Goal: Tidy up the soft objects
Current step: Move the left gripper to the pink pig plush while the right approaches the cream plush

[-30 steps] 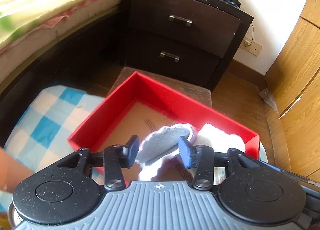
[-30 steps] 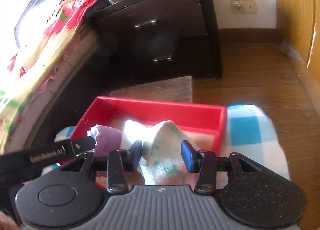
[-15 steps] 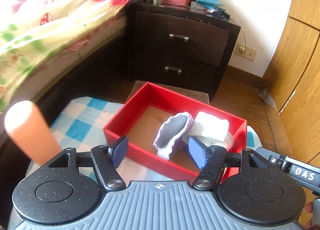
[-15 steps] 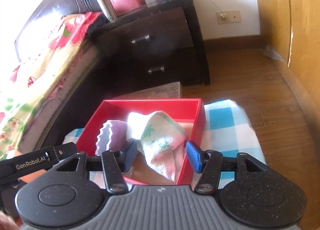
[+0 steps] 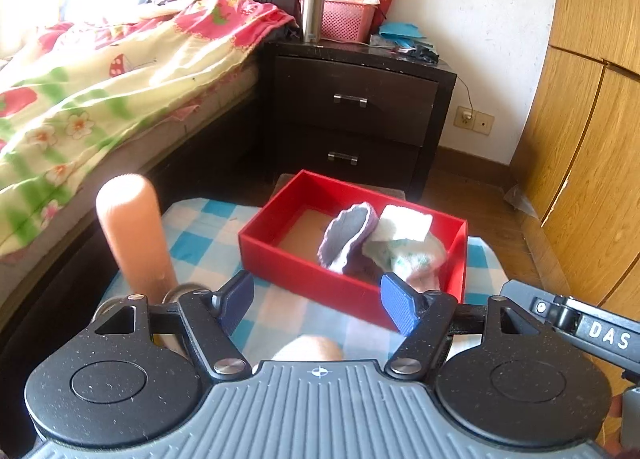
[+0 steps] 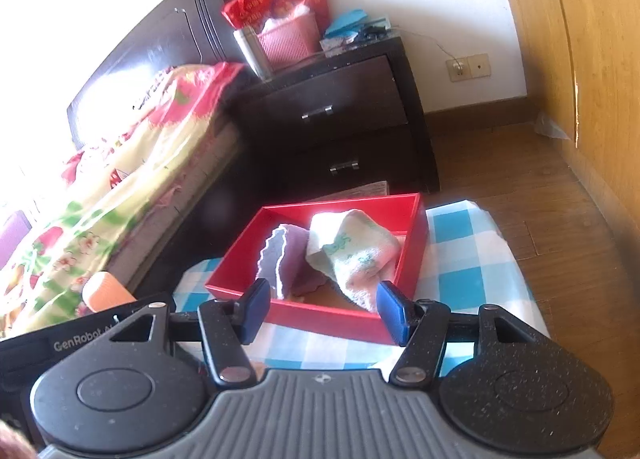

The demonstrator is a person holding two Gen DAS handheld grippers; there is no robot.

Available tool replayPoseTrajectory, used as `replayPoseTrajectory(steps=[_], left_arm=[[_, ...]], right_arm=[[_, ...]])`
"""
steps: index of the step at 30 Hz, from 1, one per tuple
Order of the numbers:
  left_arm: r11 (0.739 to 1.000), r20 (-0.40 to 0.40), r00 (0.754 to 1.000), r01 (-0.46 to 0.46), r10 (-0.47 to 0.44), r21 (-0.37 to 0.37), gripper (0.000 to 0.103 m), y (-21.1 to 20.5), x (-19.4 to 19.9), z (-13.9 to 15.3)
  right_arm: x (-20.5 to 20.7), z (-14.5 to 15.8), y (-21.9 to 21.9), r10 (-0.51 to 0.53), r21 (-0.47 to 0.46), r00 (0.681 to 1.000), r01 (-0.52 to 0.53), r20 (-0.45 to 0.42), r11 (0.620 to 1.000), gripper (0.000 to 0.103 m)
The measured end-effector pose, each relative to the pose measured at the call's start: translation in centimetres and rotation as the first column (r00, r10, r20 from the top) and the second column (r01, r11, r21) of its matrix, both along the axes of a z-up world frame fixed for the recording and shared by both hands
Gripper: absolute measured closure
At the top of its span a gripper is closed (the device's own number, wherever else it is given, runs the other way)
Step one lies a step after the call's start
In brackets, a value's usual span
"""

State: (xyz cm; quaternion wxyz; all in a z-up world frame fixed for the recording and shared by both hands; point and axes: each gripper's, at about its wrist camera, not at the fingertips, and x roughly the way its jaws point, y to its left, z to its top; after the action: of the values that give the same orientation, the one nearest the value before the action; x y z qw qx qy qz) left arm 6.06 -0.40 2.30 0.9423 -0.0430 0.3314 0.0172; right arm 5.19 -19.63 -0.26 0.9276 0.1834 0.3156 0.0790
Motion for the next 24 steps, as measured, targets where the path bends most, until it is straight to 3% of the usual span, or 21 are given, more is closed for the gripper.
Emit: replayPoseTrajectory(steps=[9, 14, 24], left_arm=[[1.000, -0.032, 0.999, 0.009, -0.009, 0.022, 0.032, 0.6, -2.8, -1.5], [0.999, -0.053, 0.998, 0.022, -0.020, 0.044, 0.027, 0.8, -3.7, -2.4], [0.997, -0.082, 0.996, 0.040, -0.035, 0.063, 0.026, 0.6, -5.1, -3.4]], right_arm=[[-2.1, -1.1, 1.5, 0.039, -0.084, 0.999, -0.039, 0.009, 0.996, 0.065], [-2.7, -1.8, 1.8, 0.066, -0.108, 0.998, -0.066, -0.002, 0.992, 0.065], [-3.5, -2.7, 2.4, 0.097, -0.130, 0.995, -0.100, -0.029, 0.986, 0.062]])
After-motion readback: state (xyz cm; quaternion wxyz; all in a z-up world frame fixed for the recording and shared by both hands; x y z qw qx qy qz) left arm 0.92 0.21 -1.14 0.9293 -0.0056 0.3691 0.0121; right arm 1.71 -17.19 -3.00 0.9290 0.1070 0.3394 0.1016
